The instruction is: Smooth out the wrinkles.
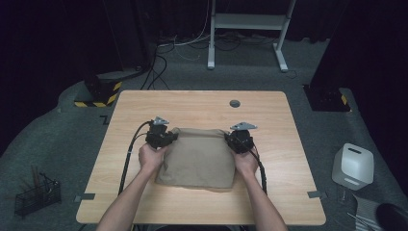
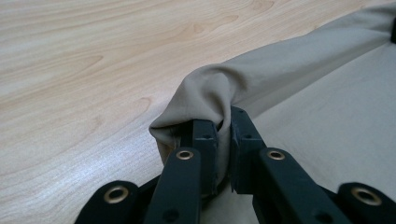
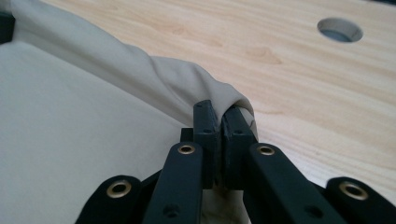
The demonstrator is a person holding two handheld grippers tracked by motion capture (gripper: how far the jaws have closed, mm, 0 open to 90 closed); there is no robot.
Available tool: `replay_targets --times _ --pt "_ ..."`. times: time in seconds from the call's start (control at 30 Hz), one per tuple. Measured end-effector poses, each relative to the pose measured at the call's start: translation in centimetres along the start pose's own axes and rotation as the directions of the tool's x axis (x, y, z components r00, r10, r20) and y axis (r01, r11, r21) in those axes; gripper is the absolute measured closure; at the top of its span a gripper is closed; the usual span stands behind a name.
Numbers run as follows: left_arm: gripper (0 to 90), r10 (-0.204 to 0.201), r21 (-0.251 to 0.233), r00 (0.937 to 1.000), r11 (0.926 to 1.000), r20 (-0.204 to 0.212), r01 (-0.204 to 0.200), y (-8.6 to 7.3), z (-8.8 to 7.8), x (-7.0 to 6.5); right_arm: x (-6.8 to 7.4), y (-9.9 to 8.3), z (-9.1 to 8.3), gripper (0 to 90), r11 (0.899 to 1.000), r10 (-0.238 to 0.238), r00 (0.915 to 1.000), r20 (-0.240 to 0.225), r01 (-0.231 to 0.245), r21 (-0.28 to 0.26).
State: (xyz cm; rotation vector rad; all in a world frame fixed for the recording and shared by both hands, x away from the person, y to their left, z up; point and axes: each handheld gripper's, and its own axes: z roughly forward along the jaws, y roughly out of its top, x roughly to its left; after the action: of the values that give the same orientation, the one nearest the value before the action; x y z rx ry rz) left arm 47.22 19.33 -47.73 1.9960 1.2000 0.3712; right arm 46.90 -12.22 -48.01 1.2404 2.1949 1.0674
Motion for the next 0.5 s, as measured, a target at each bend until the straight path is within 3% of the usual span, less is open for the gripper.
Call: replay_targets --times 0.1,0.33,0.5 --pt "83.4 -0.016 0.011 0.9999 0.9998 0.002 0.016 -0.3 0.4 -0.1 0.0 -0.4 0.4 86.6 1.000 -0.004 1.0000 0.002 0.004 0.010" --pt "83.5 -0.011 0.050 0.9999 0.9987 0.007 0.010 -0.9 1.0 -0.1 0.1 -1.1 1.0 86.6 0.999 -0.002 1.0000 -0.004 0.002 0.042" --pt "83.8 -0.028 0.034 0.9987 0.9991 0.043 0.026 -3.0 -0.1 -1.1 0.7 -2.8 0.5 86.7 0.999 -0.003 0.9996 -0.028 0.004 0.050"
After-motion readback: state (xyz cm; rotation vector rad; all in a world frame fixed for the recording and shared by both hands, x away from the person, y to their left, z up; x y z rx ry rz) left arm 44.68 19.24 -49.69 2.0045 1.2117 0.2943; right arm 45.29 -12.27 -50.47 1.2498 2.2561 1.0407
